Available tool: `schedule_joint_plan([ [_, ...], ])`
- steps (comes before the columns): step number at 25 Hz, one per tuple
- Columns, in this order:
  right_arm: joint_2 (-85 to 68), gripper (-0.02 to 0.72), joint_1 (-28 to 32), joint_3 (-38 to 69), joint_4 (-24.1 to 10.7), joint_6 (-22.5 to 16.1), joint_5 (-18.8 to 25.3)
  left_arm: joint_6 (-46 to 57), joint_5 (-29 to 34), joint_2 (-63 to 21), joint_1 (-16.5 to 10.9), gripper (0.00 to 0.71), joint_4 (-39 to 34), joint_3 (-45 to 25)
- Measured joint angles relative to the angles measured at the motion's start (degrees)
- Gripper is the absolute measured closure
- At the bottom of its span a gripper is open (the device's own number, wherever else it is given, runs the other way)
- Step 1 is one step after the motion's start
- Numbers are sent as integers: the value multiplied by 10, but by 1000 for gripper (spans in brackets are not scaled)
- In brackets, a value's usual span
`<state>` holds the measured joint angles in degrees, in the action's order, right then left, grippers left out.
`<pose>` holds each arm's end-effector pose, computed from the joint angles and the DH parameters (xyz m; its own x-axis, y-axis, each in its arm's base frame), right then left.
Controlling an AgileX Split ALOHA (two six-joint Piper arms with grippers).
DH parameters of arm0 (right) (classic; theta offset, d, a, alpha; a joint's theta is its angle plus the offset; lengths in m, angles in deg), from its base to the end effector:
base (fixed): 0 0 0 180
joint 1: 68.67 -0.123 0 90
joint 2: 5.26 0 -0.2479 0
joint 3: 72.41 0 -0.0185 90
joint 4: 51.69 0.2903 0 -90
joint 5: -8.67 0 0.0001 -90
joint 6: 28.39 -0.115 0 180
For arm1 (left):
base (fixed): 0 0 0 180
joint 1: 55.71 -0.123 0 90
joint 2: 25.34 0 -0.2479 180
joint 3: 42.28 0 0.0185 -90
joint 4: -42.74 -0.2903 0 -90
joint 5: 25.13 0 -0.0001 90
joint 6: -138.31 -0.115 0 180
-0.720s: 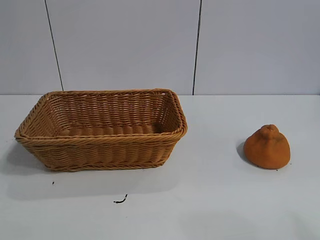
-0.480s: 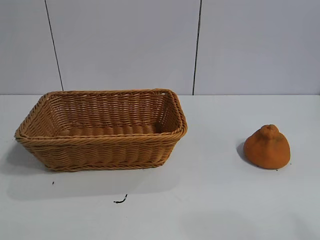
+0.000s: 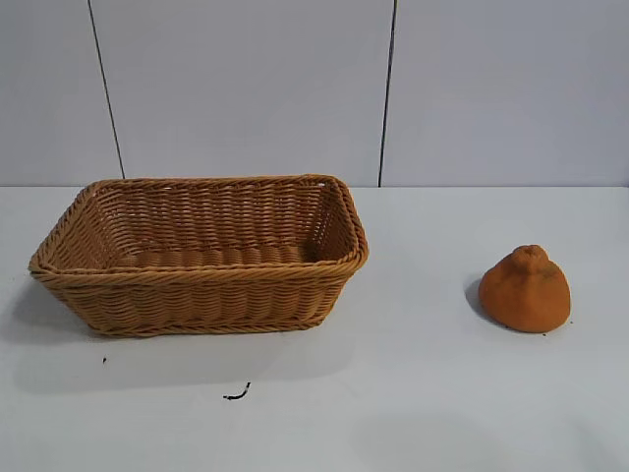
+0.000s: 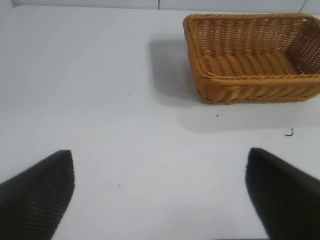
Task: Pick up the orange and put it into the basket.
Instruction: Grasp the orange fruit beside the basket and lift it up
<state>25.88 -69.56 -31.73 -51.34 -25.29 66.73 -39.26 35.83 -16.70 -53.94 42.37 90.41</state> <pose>0.1460 0.0029 0.2855 -0.6393 -0.0608 -0.7666 -0.0521 0.9980 -0.0357 0.0876 -0.0021 0.2860 -0.4530 -0.0253 -0.8911 0.0081 0.9994 -0.0325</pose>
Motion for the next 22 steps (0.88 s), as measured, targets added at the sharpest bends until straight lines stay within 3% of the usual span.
schedule_joint_plan([
  [11, 406, 10, 0, -188, 28, 0, -5, 0, 0, 0, 0, 44, 0, 0],
  [22, 703, 10, 0, -353, 45, 0, -22, 0, 0, 0, 0, 44, 0, 0],
])
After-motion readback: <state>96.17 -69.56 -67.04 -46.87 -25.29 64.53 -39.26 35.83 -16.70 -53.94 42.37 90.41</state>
